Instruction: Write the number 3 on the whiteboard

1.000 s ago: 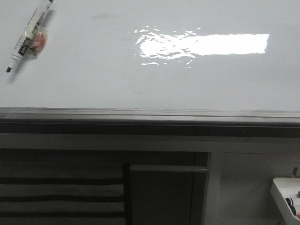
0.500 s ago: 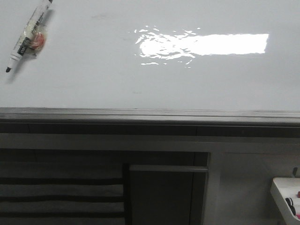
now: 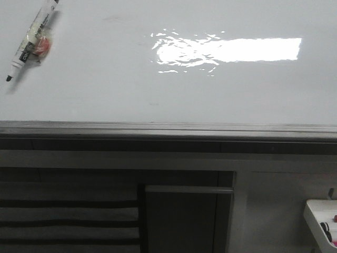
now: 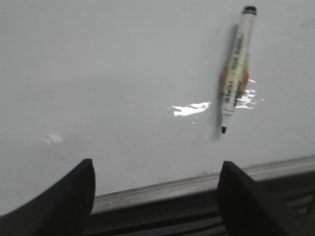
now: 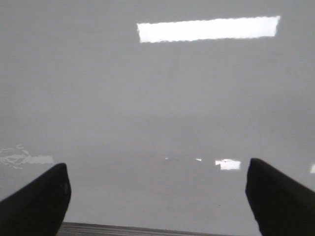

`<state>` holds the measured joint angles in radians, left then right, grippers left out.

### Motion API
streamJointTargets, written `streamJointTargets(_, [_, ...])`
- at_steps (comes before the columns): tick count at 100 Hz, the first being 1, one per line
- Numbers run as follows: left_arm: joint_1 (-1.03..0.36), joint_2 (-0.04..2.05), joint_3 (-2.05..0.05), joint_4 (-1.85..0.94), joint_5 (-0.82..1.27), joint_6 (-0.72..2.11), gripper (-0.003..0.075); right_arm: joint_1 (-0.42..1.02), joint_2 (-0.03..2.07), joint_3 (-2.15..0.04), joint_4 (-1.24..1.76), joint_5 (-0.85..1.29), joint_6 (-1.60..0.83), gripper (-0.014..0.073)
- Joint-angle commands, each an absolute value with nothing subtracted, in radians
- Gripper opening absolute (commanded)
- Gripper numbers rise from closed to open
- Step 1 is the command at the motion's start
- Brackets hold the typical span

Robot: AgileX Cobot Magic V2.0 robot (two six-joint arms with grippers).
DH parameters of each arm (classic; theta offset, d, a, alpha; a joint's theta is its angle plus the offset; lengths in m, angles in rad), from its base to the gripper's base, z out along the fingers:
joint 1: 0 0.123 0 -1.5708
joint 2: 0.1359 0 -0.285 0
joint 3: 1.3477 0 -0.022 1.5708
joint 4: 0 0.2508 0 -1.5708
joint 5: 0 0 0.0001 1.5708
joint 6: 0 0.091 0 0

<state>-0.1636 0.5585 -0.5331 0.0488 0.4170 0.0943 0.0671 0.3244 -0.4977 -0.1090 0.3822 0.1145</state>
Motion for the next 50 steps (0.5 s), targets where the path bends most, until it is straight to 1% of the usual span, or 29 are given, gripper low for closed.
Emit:
streamJointTargets(1, [-0.216, 0.654, -0.589, 0.03, 0.341, 0.137, 0.0433, 0.06, 0.338, -0.531, -0.121, 0.296, 0.106, 0.065])
streamJointTargets(24, [-0.303, 0.921, -0.683, 0.028, 0.339, 0.137, 0.0374, 0.06, 0.338, -0.531, -0.121, 0.298, 0.106, 0.065])
streamJointTargets(50, [-0.343, 1.156, -0.787, 0.0, 0.266, 0.137, 0.0323, 0.06, 0.338, -0.529, -0.121, 0.304, 0.106, 0.065])
